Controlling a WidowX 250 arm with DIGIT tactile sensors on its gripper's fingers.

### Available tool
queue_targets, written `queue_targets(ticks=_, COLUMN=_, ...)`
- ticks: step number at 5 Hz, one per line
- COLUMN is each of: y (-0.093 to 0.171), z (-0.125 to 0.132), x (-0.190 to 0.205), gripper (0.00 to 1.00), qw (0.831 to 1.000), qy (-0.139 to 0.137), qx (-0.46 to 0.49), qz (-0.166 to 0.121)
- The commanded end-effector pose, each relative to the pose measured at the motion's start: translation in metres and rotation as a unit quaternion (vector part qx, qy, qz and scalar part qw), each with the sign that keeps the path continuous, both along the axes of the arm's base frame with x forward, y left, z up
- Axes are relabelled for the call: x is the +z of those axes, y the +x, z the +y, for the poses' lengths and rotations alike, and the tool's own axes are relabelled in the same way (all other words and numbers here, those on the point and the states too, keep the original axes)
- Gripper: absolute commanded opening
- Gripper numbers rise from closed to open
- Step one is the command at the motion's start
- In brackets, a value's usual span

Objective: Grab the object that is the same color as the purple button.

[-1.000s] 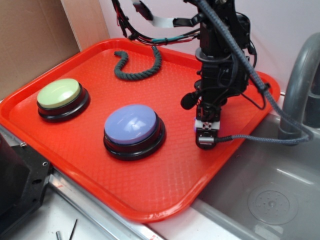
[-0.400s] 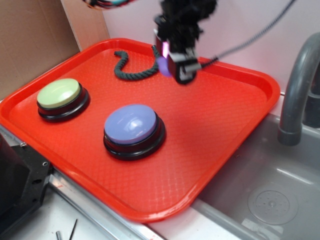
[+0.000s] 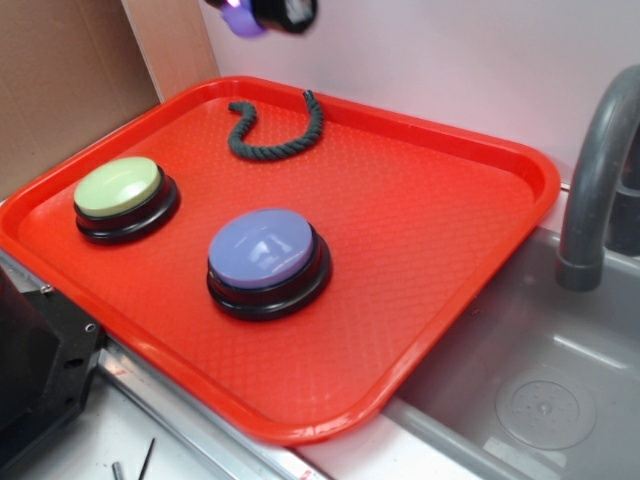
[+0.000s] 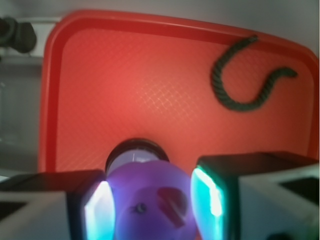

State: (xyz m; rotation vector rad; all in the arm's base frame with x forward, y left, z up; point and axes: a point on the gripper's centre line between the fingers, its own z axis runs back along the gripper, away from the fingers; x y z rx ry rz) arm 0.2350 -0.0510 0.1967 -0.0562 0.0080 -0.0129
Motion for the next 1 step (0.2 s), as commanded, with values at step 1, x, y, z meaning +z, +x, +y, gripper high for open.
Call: queue_targets(ticks=1, y=-0.0115, z=-0.0007, x=0.0310, gripper=0.00, qw=0.999, qy=0.010, qx=0.014, qz=-0.040)
